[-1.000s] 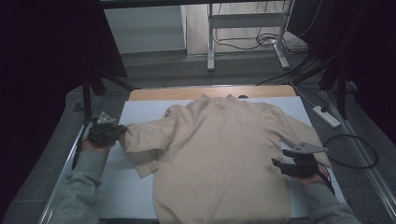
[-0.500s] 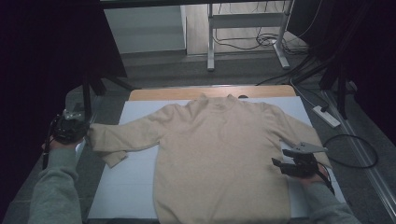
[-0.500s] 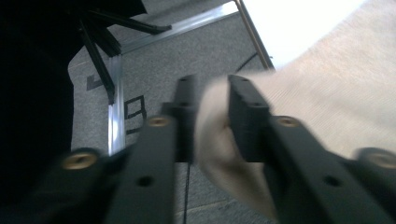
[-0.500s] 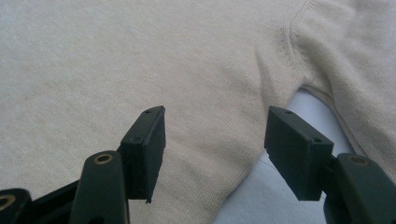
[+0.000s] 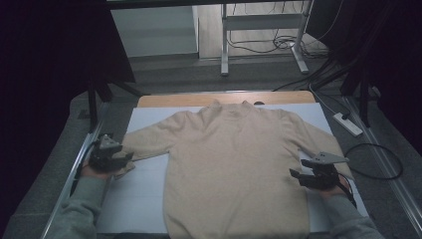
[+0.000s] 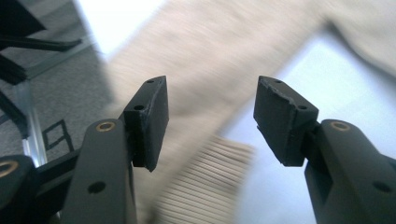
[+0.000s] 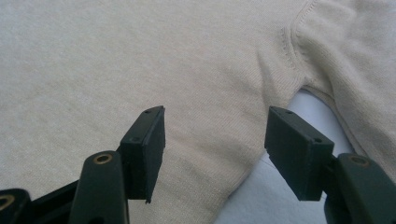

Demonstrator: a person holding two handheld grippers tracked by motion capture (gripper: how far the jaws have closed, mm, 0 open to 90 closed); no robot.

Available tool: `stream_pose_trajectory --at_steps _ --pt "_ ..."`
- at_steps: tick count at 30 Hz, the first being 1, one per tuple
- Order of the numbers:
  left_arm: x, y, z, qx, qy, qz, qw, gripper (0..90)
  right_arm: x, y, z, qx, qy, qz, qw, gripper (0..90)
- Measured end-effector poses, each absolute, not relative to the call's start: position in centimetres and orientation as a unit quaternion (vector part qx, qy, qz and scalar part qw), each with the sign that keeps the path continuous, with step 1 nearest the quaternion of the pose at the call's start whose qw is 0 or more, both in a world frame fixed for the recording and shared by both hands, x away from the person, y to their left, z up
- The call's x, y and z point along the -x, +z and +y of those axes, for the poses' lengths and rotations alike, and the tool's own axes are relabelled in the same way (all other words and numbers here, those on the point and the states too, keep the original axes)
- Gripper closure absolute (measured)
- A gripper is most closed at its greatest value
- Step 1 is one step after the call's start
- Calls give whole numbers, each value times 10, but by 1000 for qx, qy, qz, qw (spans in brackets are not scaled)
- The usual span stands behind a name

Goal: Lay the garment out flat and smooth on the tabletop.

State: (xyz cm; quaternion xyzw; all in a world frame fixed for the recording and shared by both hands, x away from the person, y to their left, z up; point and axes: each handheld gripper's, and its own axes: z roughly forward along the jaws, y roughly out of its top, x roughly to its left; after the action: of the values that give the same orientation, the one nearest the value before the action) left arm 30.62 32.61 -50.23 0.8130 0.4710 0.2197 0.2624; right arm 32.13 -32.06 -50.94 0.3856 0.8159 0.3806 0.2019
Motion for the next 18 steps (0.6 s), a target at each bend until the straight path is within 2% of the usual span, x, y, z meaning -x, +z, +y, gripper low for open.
stream_pose_trajectory --at_steps 7,12,14,17,18 --pt "-299 -525 315 -820 207 488 218 435 -321 -509 -320 -384 381 817 202 379" --pt "-301 -536 323 -808 183 511 229 454 -321 -510 -320 -385 380 816 201 378" --pt "-301 -537 324 -808 179 510 235 524 -321 -510 -320 -385 380 817 201 377" --pt "-301 -537 328 -809 187 508 230 719 -321 -510 -320 -385 380 816 202 377" --pt "-301 -536 330 -810 187 507 228 753 -321 -510 -320 -385 380 816 203 376"
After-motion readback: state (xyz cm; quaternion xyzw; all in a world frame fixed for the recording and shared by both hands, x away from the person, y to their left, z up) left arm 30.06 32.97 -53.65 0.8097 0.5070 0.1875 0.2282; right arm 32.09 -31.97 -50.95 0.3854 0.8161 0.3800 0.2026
